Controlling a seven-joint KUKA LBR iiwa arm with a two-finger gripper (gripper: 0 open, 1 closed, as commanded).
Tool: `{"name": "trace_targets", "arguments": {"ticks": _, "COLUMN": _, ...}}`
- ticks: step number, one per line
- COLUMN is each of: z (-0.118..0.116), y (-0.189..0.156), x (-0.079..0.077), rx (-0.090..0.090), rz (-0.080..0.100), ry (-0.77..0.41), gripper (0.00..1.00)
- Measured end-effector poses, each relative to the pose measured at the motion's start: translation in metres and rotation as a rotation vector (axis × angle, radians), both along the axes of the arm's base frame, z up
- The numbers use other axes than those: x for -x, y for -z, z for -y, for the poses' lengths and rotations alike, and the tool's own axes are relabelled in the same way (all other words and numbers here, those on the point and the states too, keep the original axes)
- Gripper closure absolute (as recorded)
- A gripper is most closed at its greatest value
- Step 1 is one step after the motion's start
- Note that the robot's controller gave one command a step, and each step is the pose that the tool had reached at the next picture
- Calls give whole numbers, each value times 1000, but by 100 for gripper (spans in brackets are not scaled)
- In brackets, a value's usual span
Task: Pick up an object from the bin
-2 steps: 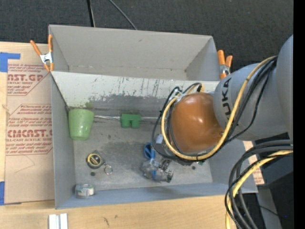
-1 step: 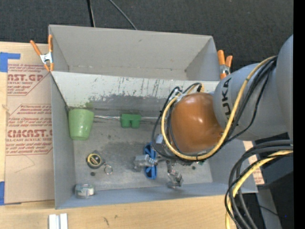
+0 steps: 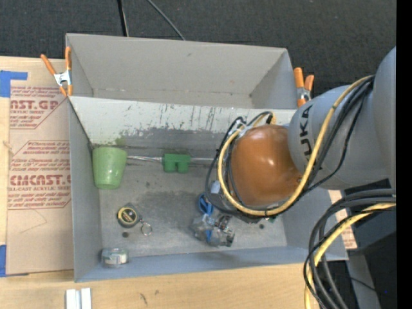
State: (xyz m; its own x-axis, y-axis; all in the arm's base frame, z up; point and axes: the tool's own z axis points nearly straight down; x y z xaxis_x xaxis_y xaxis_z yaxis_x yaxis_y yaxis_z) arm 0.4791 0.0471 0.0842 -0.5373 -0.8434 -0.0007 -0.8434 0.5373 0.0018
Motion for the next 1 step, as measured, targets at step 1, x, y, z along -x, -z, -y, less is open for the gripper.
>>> {"name": "trace_targets", "arguments": {"ticks": 1, "z": -20, "y": 15, "x": -12, "rx": 0, "rz": 1, "ry": -345, "gripper": 100}}
